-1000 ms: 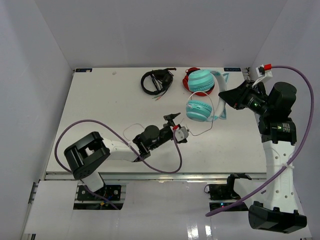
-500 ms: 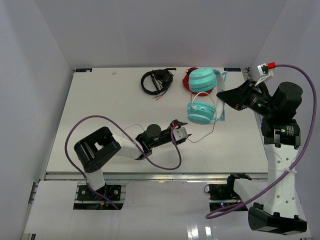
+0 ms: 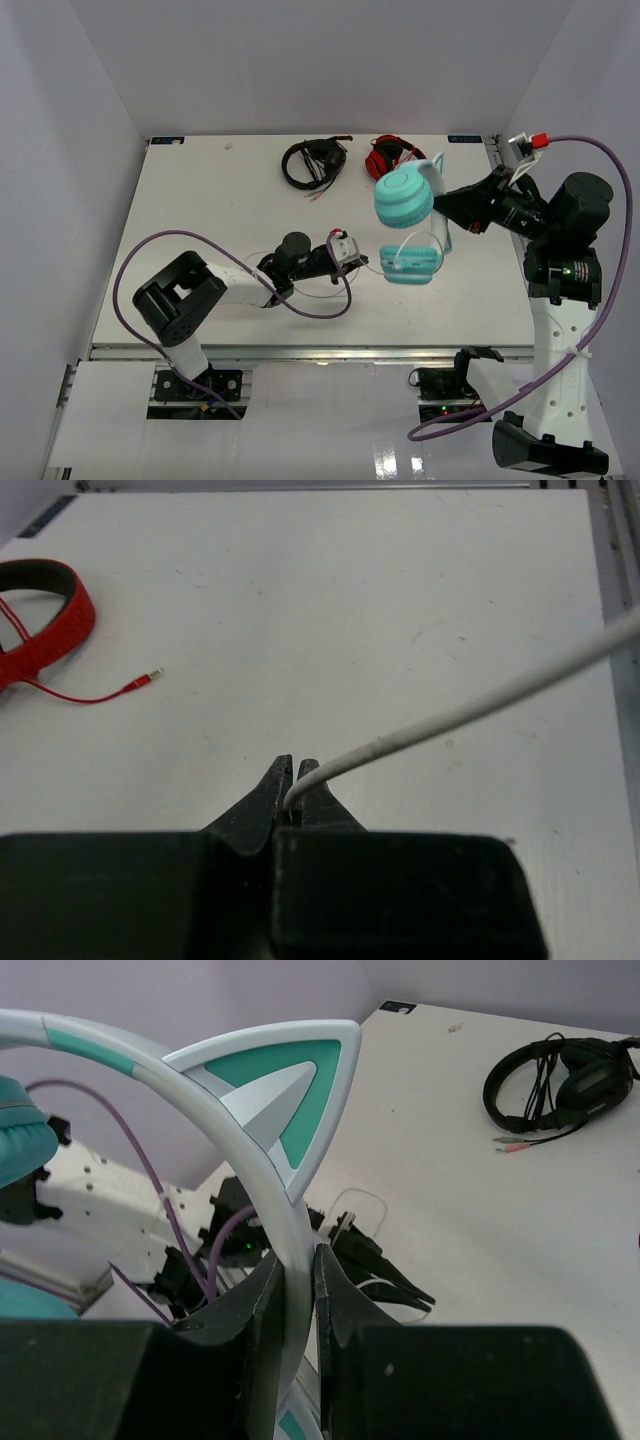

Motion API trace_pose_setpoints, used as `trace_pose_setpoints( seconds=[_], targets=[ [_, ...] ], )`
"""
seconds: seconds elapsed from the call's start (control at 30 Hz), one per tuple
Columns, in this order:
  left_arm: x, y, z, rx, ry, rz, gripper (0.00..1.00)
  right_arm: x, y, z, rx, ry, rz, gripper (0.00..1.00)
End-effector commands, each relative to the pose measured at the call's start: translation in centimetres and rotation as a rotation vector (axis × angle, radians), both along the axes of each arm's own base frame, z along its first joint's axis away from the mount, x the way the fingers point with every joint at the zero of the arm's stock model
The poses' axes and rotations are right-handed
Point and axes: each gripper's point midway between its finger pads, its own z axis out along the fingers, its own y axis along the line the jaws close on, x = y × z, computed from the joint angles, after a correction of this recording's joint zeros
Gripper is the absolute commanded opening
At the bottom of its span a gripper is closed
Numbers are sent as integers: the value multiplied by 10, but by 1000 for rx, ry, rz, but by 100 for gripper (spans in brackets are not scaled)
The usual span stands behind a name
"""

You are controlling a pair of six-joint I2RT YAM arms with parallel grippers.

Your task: Wrap the headphones

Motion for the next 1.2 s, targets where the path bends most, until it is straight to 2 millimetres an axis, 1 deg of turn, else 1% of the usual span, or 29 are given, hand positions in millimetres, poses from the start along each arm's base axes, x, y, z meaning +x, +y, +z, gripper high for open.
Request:
trace_pose_setpoints(
  seconds=[0.0,0.1,0.2,0.23,0.3,0.4,0.47,0.5,0.57,0.63,0.67,0.8,0.83,0.87,0.9,1.0,1.03,1.1,1.17],
  targets=[
    [-22,13,22,73,110,-157,0,-34,8,-2,-177,-312,172,8],
    [-29,26,35,135,227,-231,0,-37,2,-27,-321,-406,173,8],
    [-23,44,48,201,341,-204,0,-32,-12,-53,-481,-443,125,8],
    [-21,50,52,214,379,-190,0,-29,-17,-61,-522,-442,102,8],
    [-19,61,66,229,449,-162,0,-9,-43,-94,-663,-396,-17,8],
    [-25,67,87,238,486,-143,0,12,-72,-120,-806,-398,-152,8],
    [-28,69,100,223,549,-117,0,22,-83,-133,-857,-397,-199,8],
    [-29,68,105,216,579,-109,0,28,-89,-136,-884,-405,-232,8],
    [-32,65,118,195,670,-94,0,38,-95,-144,-915,-424,-269,8],
    [-34,59,127,187,770,-100,0,46,-106,-154,-966,-417,-327,8],
    [-34,56,128,190,774,-108,0,49,-108,-149,-979,-434,-353,8],
    [-49,37,141,184,860,-158,0,64,-110,-160,-1034,-431,-417,8],
    [-49,33,143,183,872,-165,0,67,-109,-158,-1036,-445,-434,8],
    [-51,29,143,183,903,-161,0,70,-107,-163,-1047,-436,-441,8],
    [-49,25,143,184,918,-160,0,71,-104,-162,-1045,-444,-441,8],
    [-42,15,137,189,988,-130,1,72,-88,-166,-997,-430,-415,8],
    [-39,13,133,192,997,-122,1,73,-85,-166,-988,-431,-411,8],
    [-33,6,128,194,1064,-100,1,78,-79,-172,-925,-369,-440,8],
    [-33,0,130,189,1082,-108,1,83,-78,-173,-887,-339,-475,8]
  ],
)
